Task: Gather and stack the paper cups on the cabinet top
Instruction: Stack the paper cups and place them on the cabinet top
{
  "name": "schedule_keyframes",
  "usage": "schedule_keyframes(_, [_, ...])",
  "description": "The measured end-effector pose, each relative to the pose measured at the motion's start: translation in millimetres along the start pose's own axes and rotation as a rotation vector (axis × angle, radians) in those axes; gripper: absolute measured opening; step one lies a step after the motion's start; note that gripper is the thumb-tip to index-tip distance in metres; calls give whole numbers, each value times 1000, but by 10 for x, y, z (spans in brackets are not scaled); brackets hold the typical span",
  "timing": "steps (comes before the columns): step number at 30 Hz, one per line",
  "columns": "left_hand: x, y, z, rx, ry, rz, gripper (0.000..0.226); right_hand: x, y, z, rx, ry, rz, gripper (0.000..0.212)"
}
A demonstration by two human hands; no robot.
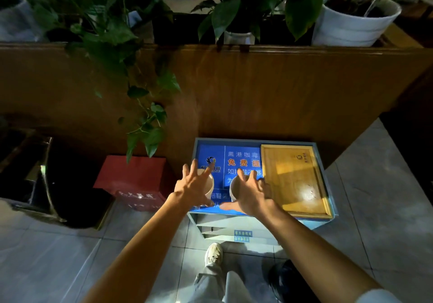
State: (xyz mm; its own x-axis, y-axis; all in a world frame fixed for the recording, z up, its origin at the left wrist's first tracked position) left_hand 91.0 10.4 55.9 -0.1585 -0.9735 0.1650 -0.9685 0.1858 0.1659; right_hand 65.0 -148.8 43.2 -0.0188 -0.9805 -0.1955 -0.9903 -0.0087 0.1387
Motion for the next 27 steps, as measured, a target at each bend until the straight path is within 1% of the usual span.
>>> schedule_keyframes(3, [38, 62, -22, -7, -6, 18, 122, 70, 62, -43, -49, -26, -13, 127])
schedule_keyframes(4, [44, 81, -25, -11, -14, 28, 118, 63, 94, -61, -79, -55, -40, 127])
schedule_keyframes(6, [49, 102, -37, -5, -29, 42, 110, 11, 134, -131, -122, -158, -87, 110])
schedule_keyframes(8, [49, 119, -60, 13, -15, 42, 103, -8, 123, -182, -98, -220, -67, 84])
schedule_keyframes(9, [50, 126, -62, 22, 12, 32, 101, 2, 100, -190, -87, -255, -17, 70])
schedule_keyframes(10, [55, 133, -63, 34, 42, 22, 100, 48, 47, -161, -82, -312, 82, 57])
schedule_keyframes(11, [69, 140, -67, 48, 61, 16, 99, 93, 0, -154, -68, -376, 173, 47])
schedule_keyframes(12, [89, 142, -69, 60, 69, 14, 99, 163, -29, -120, -65, -420, 267, 48])
schedule_keyframes(15, [148, 116, -55, 60, 74, 7, 95, 249, -115, -44, -87, -483, 379, 57])
schedule_keyframes(18, [230, 66, -32, 24, 34, 18, 93, 269, -223, 78, -115, -475, 350, 69])
schedule_keyframes(21, [269, 23, 0, 2, -28, 31, 94, 289, -268, 174, -164, -424, 391, 75])
schedule_keyframes(23, [249, -6, 22, -12, -37, 33, 95, 297, -298, 275, -226, -449, 393, 86])
schedule_keyframes(24, [235, -25, 24, -18, -35, 41, 96, 318, -313, 296, -226, -448, 378, 91])
schedule_keyframes(26, [201, -79, 22, -31, -14, 60, 98, 356, -333, 315, -229, -541, 454, 91])
schedule_keyframes(27, [174, -122, 10, -37, -1, 70, 98, 356, -374, 292, -213, -584, 460, 89])
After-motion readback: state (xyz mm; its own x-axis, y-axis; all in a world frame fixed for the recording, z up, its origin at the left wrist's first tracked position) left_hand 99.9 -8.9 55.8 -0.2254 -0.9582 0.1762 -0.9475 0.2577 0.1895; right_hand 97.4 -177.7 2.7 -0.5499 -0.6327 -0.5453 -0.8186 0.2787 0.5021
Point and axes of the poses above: each hand's wrist, its own y-axis away from the middle knuckle, its own z-axis out of the palm, x = y × z, the point moved 8 cm from there along -y, towards the middle knuckle, and after that the axes turned 15 degrees about x, right-handed, at the moved point
